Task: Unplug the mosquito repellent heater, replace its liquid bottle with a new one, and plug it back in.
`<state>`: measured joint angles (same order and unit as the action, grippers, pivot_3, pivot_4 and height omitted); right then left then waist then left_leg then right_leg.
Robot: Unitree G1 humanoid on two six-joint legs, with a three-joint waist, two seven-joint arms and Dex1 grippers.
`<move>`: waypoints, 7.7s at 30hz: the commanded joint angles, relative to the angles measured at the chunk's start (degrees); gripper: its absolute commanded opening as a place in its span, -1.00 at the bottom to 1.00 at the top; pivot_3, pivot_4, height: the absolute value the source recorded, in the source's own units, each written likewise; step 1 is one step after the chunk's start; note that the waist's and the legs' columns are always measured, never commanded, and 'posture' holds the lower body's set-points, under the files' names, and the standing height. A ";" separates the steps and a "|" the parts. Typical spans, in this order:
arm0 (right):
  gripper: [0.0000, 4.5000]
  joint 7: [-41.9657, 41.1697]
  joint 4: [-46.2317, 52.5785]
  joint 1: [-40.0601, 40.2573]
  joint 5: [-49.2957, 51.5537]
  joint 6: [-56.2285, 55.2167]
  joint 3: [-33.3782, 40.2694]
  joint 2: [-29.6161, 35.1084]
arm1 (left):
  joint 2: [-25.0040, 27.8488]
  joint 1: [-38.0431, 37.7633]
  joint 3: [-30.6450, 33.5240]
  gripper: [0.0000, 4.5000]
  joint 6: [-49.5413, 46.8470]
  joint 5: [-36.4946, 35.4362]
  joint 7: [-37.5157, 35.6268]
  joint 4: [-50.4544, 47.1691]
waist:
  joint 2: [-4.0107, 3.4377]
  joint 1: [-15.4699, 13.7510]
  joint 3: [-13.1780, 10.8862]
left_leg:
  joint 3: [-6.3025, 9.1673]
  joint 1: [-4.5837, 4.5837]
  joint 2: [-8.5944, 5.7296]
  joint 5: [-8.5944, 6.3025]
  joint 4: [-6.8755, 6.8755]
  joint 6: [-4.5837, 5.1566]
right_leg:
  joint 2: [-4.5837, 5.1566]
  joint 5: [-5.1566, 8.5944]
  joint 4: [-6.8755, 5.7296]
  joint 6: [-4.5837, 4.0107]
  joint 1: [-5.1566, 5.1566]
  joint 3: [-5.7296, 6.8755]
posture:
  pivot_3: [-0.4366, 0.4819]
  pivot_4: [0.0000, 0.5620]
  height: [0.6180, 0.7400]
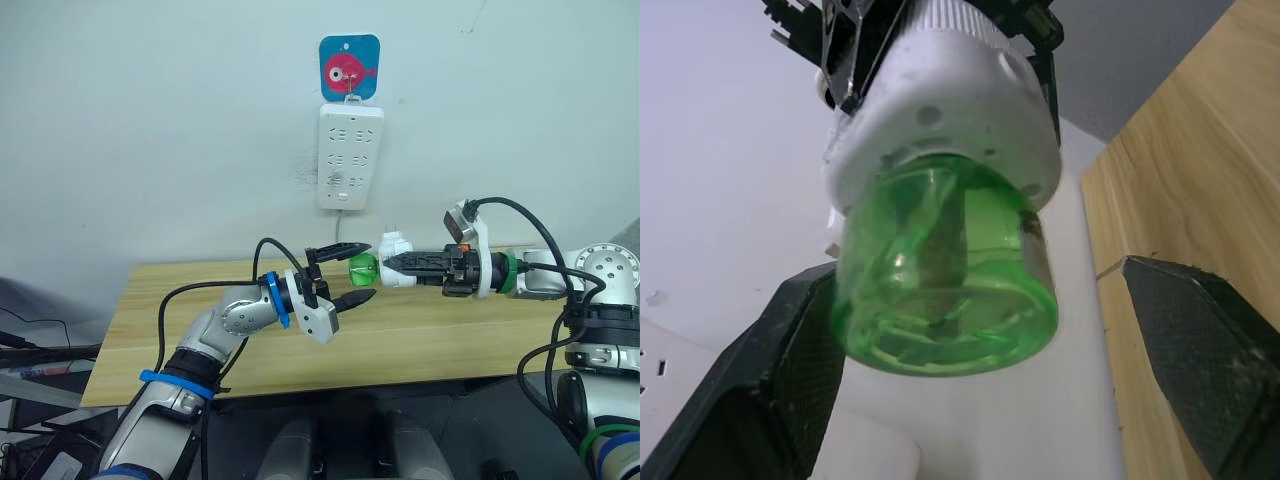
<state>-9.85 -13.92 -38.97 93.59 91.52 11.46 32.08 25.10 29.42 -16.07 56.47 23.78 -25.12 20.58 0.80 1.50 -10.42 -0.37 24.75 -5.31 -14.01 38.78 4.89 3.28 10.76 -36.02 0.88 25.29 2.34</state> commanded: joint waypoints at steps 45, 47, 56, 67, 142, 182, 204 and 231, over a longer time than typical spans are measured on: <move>0.32 -5.99 -1.33 -3.66 -8.58 -1.69 2.74 1.97 | 5.86 -11.71 1.74 1.00 -24.04 -19.72 -13.18 -18.10 | -0.14 -0.16 -0.25 | -0.43 0.03 0.06 -0.22 -0.06 -0.28 | 0.28 0.12 0.24 -0.48 0.01 -0.12 | -0.29 -0.39 1.00; 0.32 -4.31 -1.73 -4.42 -7.40 -1.80 3.09 0.42 | 4.07 -10.35 2.23 1.00 -16.00 -12.47 -6.96 -15.61 | -0.14 0.00 -0.24 | -0.46 0.03 0.06 -0.25 -0.06 -0.23 | 0.29 -0.01 0.27 -0.25 0.02 -0.11 | -0.28 -0.39 1.00; 0.32 -0.08 -0.98 -4.91 -3.17 -1.26 2.68 -2.20 | 0.35 -6.11 1.51 1.00 -7.00 -1.35 3.17 -9.94 | -0.14 0.11 -0.24 | -0.44 0.05 0.08 -0.06 -0.12 0.14 | 0.28 -0.17 0.10 0.03 0.12 -0.02 | -0.28 -0.38 1.00; 0.32 1.76 -0.31 -4.12 -0.06 -1.58 1.27 -1.91 | 0.54 -4.09 0.70 0.01 -5.29 -0.25 5.19 -7.27 | -0.14 0.23 -0.25 | -0.43 0.05 0.08 -0.06 -0.05 0.18 | 0.28 -0.18 0.07 0.06 0.07 0.03 | -0.31 -0.35 1.00; 0.32 6.98 -0.40 -4.43 8.97 -6.44 -1.59 -0.38 | 1.71 -2.62 2.74 0.98 -7.46 -6.14 -3.74 -6.20 | -0.20 -0.04 -0.34 | -0.54 0.06 0.10 -0.08 -0.07 0.22 | 0.44 -0.18 0.13 0.09 0.06 0.17 | -0.26 -0.39 1.00; 0.32 -7.05 3.21 -2.02 -21.15 -11.19 -11.17 12.11 | 16.30 -1.36 12.79 0.02 -122.54 -91.47 -39.08 -19.71 | -0.16 0.24 -0.34 | -0.40 0.04 0.21 -0.01 0.16 0.21 | 0.12 -0.04 0.01 0.26 -0.01 0.11 | -0.22 -0.45 1.00; 0.32 -10.06 -35.33 -11.39 -77.14 -33.33 -24.70 1.51 | 10.14 -13.68 22.07 0.02 -124.91 -95.40 -25.70 -34.38 | -0.18 -0.62 -0.44 | -0.33 0.00 0.16 0.16 0.12 -0.10 | 0.21 0.07 0.02 -0.24 -0.01 0.24 | -0.02 -0.30 1.00; 0.98 -27.34 10.64 -10.15 -67.85 -4.84 0.05 -2.61 | 4.44 -15.27 13.51 0.02 -85.27 -58.25 -19.69 -36.64 | -0.46 -1.33 -0.61 | -0.22 -0.01 0.24 0.13 0.01 -0.32 | 0.20 0.04 0.02 -0.30 0.01 0.37 | -0.14 -0.40 1.00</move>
<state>-35.91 -10.30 -48.37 19.70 81.83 3.39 32.42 30.37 13.41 0.37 -40.27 -44.26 -46.37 -15.11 0.34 0.17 -11.03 -0.63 24.74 -5.03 -13.96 38.79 4.41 3.46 10.70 -36.00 0.58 25.31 2.70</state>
